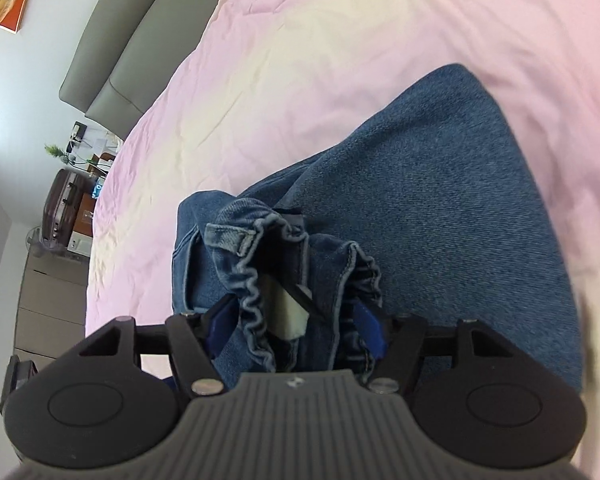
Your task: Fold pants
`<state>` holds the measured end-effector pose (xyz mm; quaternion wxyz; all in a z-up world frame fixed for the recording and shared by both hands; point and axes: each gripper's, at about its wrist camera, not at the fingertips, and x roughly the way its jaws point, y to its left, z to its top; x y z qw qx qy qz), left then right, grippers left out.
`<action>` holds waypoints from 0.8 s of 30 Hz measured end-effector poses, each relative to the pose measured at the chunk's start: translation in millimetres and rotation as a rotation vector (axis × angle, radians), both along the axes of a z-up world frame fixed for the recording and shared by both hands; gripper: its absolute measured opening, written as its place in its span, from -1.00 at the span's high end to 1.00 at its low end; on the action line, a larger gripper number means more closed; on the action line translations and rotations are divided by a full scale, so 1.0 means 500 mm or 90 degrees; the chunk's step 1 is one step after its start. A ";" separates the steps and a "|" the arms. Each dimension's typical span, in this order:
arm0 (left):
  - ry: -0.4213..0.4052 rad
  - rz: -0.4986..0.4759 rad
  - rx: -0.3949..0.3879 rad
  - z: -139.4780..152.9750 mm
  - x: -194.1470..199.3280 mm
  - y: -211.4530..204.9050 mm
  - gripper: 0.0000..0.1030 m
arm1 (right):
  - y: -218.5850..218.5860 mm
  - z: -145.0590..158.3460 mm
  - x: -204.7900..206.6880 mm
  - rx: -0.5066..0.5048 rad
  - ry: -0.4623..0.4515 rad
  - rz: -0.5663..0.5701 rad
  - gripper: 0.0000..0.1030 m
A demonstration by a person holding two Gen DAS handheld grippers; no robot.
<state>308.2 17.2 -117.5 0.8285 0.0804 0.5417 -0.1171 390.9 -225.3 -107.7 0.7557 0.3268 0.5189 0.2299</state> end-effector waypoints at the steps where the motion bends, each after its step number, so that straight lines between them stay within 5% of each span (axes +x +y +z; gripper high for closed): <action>1: 0.000 -0.001 -0.003 -0.001 0.002 0.002 0.42 | 0.004 -0.008 0.005 0.001 0.005 0.000 -0.19; 3: -0.002 -0.001 -0.008 0.003 -0.007 0.009 0.42 | 0.010 -0.018 0.009 0.000 0.004 -0.006 -0.05; 4: -0.003 -0.001 -0.011 0.006 -0.011 0.012 0.42 | 0.014 -0.018 0.010 0.009 0.002 -0.001 0.44; 7: -0.016 -0.008 -0.022 0.018 -0.021 0.019 0.42 | 0.033 0.022 0.001 -0.028 -0.032 0.013 0.61; 11: -0.046 -0.017 -0.027 0.048 -0.043 0.043 0.41 | 0.070 0.134 -0.013 -0.065 -0.101 0.051 0.66; 19: -0.104 0.072 -0.051 0.132 -0.052 0.110 0.40 | 0.130 0.359 0.015 -0.097 -0.204 0.071 0.69; 24: -0.105 0.068 -0.048 0.125 -0.041 0.095 0.40 | 0.055 0.392 0.040 -0.127 -0.219 0.008 0.70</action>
